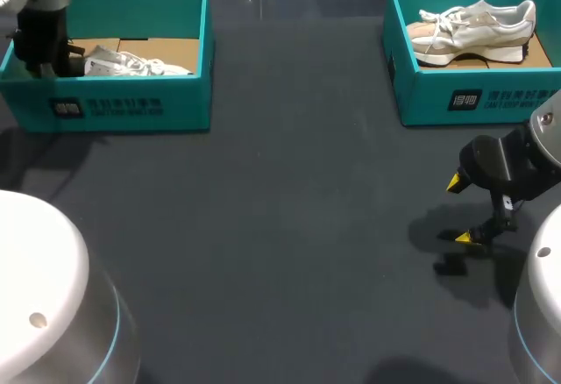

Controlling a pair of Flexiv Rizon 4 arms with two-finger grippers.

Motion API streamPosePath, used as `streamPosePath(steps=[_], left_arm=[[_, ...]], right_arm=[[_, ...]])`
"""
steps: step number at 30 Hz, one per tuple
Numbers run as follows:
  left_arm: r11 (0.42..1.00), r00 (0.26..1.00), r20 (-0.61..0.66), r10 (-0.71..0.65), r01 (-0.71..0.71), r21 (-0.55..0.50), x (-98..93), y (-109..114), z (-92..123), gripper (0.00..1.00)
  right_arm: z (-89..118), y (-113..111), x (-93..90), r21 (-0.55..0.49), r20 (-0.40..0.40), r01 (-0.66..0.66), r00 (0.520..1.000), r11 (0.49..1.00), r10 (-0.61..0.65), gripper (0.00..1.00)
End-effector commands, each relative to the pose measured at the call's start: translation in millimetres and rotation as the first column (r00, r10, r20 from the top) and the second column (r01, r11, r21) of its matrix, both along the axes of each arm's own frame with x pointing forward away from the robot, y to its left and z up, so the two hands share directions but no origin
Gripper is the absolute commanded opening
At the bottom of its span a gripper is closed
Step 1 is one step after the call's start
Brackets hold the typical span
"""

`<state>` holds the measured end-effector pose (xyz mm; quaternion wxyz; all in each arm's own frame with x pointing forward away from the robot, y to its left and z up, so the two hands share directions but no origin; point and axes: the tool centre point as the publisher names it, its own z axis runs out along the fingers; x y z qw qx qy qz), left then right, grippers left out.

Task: Take the shoe out of the shoebox, open the shoe tongue, remove and reinsert the insole, then place the shoe into the shoebox

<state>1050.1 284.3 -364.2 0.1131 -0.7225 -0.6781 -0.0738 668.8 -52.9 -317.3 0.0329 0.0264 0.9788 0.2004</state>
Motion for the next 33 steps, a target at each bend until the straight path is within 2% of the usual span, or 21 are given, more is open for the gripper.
streamPosePath(steps=[1, 6, 12, 18, 23, 33], left_arm=[[1.0, 1.0, -0.002, 0.002, -0.002, -0.01, 3.2, 0.8, 4.9, 0.57], [0.999, 1.0, 0.013, 0.01, -0.01, -0.038, 4.6, -2.7, 20.7, 0.84], [0.998, 0.999, 0.046, 0.013, -0.01, -0.068, 5.0, -10.0, 51.8, 1.0], [0.992, 0.996, 0.084, 0.007, 0.003, -0.125, -1.6, -18.0, 97.3, 1.0], [0.989, 0.997, 0.08, 0.004, 0.008, -0.149, -17.1, -20.6, 130.0, 1.0], [0.983, 0.997, 0.076, -0.011, 0.024, -0.181, -49.2, -13.4, 172.1, 1.0]], right_arm=[[0.1, 0.4, -1.2, -0.003, 0.002, 0.001, 1.0, 1.0, -0.001, 1.0], [0.1, 0.4, -1.2, -0.003, 0.002, 0.001, 1.0, 1.0, -0.001, 1.0], [0.1, 0.4, -1.2, -0.003, 0.002, 0.001, 1.0, 1.0, -0.001, 1.0], [0.1, 0.4, -1.2, -0.003, 0.002, 0.001, 1.0, 1.0, -0.001, 1.0], [0.1, 0.4, -1.2, -0.003, 0.002, 0.001, 1.0, 1.0, -0.001, 1.0], [0.1, 0.4, -1.2, -0.003, 0.002, 0.001, 1.0, 1.0, -0.001, 1.0]])
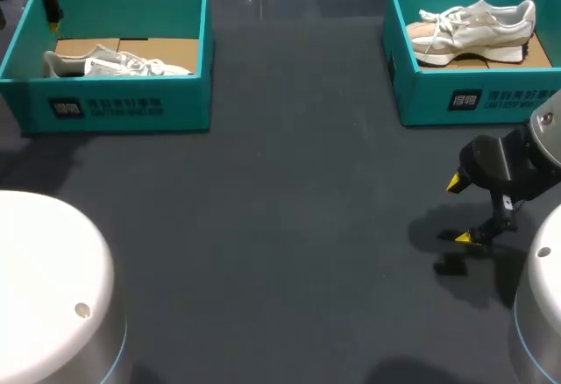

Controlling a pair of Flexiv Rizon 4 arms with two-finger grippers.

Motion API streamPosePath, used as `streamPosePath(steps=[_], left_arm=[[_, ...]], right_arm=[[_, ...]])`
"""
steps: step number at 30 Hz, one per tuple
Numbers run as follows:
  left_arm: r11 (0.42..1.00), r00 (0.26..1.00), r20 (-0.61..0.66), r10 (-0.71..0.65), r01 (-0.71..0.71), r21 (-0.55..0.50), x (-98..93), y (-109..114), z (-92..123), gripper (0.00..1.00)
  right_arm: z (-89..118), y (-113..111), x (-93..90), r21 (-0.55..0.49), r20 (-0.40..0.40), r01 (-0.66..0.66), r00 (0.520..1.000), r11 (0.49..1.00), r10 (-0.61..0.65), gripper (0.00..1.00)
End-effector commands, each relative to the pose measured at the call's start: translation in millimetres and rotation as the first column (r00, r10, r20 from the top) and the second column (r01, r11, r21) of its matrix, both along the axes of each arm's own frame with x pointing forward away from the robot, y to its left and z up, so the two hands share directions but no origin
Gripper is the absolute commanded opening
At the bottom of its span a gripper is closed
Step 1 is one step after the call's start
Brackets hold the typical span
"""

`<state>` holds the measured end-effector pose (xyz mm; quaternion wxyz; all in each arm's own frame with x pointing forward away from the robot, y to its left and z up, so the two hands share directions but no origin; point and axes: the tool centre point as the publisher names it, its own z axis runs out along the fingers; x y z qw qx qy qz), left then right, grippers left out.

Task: Take the shoe out of the shoebox, open the shoe tongue, remove and reinsert the insole, then place the shoe into the shoebox

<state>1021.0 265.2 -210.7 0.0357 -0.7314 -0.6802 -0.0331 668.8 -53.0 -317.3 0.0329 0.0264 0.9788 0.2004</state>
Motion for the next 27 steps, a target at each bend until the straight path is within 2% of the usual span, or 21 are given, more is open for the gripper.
streamPosePath(steps=[1, 9, 14, 17, 22, 27], left_arm=[[1.0, 1.0, 0.03, -0.005, 0.005, -0.019, -21.1, 6.3, 21.3, 1.0], [0.999, 0.999, -0.005, -0.044, 0.044, -0.022, -20.4, 8.4, 34.5, 1.0], [0.999, 0.999, -0.005, -0.044, 0.044, -0.022, -20.4, 8.4, 34.5, 1.0], [0.999, 0.999, -0.005, -0.044, 0.044, -0.022, -20.4, 8.4, 34.5, 1.0], [0.999, 0.999, -0.005, -0.044, 0.044, -0.022, -20.4, 8.4, 34.5, 1.0], [0.999, 0.999, -0.005, -0.044, 0.044, -0.022, -20.4, 8.4, 34.5, 1.0]], right_arm=[[0.1, 0.4, -1.2, -0.003, 0.002, 0.001, 1.0, 1.0, -0.001, 1.0], [0.1, 0.4, -1.2, -0.003, 0.002, 0.001, 1.0, 1.0, -0.001, 1.0], [0.1, 0.4, -1.2, -0.003, 0.002, 0.001, 1.0, 1.0, -0.001, 1.0], [13.4, -10.0, 15.8, -0.019, 0.002, 0.087, 0.996, 0.996, -0.087, 1.0], [38.3, -26.3, 50.8, -0.054, -0.053, 0.257, 0.964, 0.965, -0.26, 1.0], [72.4, -35.9, 85.1, -0.158, -0.077, 0.315, 0.941, 0.936, -0.33, 1.0]])
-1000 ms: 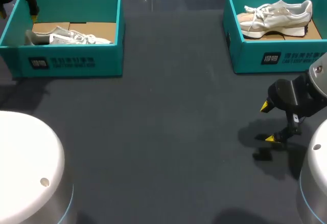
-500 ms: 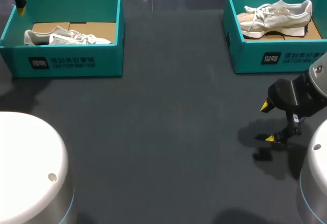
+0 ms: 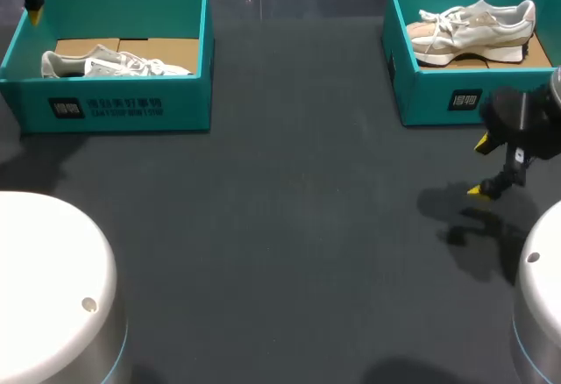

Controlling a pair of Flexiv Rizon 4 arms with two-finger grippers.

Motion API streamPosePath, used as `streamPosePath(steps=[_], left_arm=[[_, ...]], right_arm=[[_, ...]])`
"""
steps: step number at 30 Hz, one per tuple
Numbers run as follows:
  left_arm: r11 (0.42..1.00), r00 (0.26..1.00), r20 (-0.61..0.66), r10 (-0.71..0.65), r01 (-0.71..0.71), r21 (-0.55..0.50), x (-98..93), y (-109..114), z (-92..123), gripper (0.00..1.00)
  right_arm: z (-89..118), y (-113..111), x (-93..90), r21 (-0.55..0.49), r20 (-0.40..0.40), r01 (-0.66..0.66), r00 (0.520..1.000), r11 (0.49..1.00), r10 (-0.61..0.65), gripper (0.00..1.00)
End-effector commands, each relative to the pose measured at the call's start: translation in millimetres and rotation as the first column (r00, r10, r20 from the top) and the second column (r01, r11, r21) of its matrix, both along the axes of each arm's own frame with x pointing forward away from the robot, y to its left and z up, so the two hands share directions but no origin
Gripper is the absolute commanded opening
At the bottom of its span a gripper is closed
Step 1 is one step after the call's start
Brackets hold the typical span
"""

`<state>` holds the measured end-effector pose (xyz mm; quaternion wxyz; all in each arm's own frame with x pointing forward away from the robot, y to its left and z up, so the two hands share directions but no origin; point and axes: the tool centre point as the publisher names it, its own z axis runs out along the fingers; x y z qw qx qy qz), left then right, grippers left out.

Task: Take the shoe out of the shoebox, open the shoe tongue, remove and reinsert the insole, then place the shoe into the shoebox

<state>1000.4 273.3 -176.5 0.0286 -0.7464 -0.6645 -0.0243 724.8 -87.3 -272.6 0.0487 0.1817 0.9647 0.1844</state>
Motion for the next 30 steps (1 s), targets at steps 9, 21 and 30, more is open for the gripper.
streamPosePath(steps=[9, 21, 30], left_arm=[[1.0, 1.0, 0.0, -0.001, 0.001, 0.001, 0.2, 0.3, 0.4, 1.0], [1.0, 1.0, 0.0, -0.001, 0.001, 0.001, 0.2, 0.3, 0.4, 1.0], [1.0, 1.0, 0.0, -0.001, 0.001, 0.001, 0.2, 0.3, 0.4, 1.0]], right_arm=[[55.4, -24.1, 91.4, -0.276, -0.215, 0.102, 0.963, 0.956, -0.165, 1.0], [56.0, -34.3, 117.2, -0.282, -0.239, 0.132, 0.95, 0.95, -0.203, 1.0], [54.1, -56.8, 122.6, -0.321, -0.321, 0.375, 0.821, 0.87, -0.473, 1.0]])
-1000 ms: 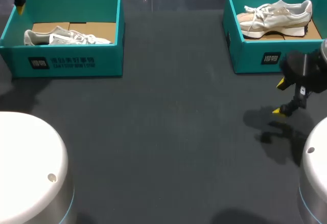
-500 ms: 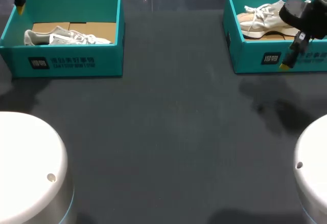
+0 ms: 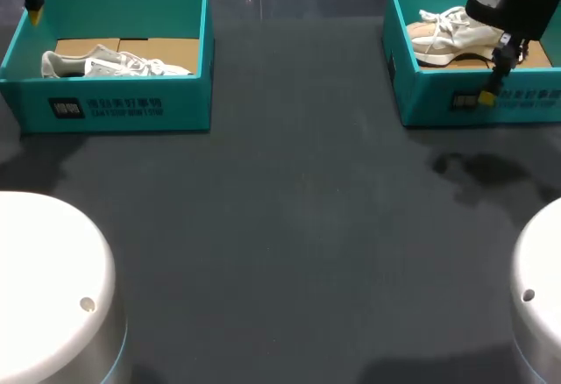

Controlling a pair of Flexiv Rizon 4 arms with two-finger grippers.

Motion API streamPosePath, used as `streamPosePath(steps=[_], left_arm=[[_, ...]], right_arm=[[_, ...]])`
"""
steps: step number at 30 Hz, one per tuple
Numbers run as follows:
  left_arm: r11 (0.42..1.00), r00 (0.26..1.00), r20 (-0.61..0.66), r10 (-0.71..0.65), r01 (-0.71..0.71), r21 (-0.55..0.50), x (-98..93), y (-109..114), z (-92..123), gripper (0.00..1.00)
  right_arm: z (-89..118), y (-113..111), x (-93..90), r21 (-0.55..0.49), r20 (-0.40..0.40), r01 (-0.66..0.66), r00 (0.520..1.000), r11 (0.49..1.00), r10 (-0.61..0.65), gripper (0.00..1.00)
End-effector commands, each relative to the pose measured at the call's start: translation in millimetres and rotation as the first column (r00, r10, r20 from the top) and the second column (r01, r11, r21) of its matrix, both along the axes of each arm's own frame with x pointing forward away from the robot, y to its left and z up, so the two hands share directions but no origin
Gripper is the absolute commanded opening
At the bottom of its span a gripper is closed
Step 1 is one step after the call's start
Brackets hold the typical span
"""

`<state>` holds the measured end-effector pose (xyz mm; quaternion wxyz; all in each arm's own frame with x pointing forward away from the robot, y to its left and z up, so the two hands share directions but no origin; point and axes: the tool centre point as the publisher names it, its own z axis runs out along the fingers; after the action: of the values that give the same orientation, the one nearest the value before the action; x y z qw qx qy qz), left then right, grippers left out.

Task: Take the shoe out of the shoebox, open the shoe tongue, remove and reinsert the insole, then place the shoe into the shoebox

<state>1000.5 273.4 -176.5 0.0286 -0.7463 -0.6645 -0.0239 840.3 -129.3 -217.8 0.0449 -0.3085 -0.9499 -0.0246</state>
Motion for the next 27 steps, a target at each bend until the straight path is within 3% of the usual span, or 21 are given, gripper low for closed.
streamPosePath(steps=[1, 4, 5, 6, 14, 17, 19, 24, 27], left_arm=[[1.0, 1.0, 0.0, -0.001, 0.001, 0.001, 0.1, 0.2, 0.4, 1.0], [1.0, 1.0, 0.0, -0.001, 0.001, 0.001, 0.1, 0.2, 0.4, 1.0], [1.0, 1.0, 0.0, -0.001, 0.001, 0.001, 0.1, 0.2, 0.4, 0.93], [1.0, 1.0, 0.0, -0.001, 0.001, 0.001, 0.1, 0.2, 0.4, 0.99], [1.0, 1.0, 0.0, -0.001, 0.001, 0.001, 0.1, 0.2, 0.4, 1.0], [1.0, 1.0, 0.0, -0.001, 0.001, 0.001, 0.1, 0.2, 0.4, 1.0], [1.0, 1.0, 0.0, -0.001, 0.001, 0.001, 0.1, 0.2, 0.4, 1.0], [1.0, 1.0, 0.0, -0.001, 0.001, 0.001, 0.1, 0.2, 0.4, 1.0], [1.0, 1.0, 0.0, -0.001, 0.001, 0.001, 0.1, 0.2, 0.4, 1.0]], right_arm=[[-1.3, -16.1, 9.3, -0.041, -0.098, 0.243, 0.964, 0.969, -0.246, 1.0], [0.5, -18.7, 24.6, -0.075, -0.126, 0.317, 0.938, 0.946, -0.324, 1.0], [1.2, -20.4, 27.9, -0.059, -0.116, 0.338, 0.932, 0.939, -0.343, 1.0], [0.9, -21.7, 30.7, -0.093, -0.13, 0.348, 0.925, 0.933, -0.357, 1.0], [2.1, -33.4, 66.1, -0.062, -0.095, 0.386, 0.916, 0.92, -0.391, 1.0], [13.3, -44.7, 73.2, -0.072, -0.045, 0.428, 0.901, 0.901, -0.432, 1.0], [20.7, -48.5, 79.4, -0.15, -0.055, 0.452, 0.884, 0.879, -0.464, 1.0], [12.4, -56.3, 87.7, -0.164, -0.071, 0.46, 0.877, 0.872, -0.476, 1.0], [10.5, -72.4, 94.6, -0.145, -0.065, 0.471, 0.873, 0.87, -0.483, 1.0]])
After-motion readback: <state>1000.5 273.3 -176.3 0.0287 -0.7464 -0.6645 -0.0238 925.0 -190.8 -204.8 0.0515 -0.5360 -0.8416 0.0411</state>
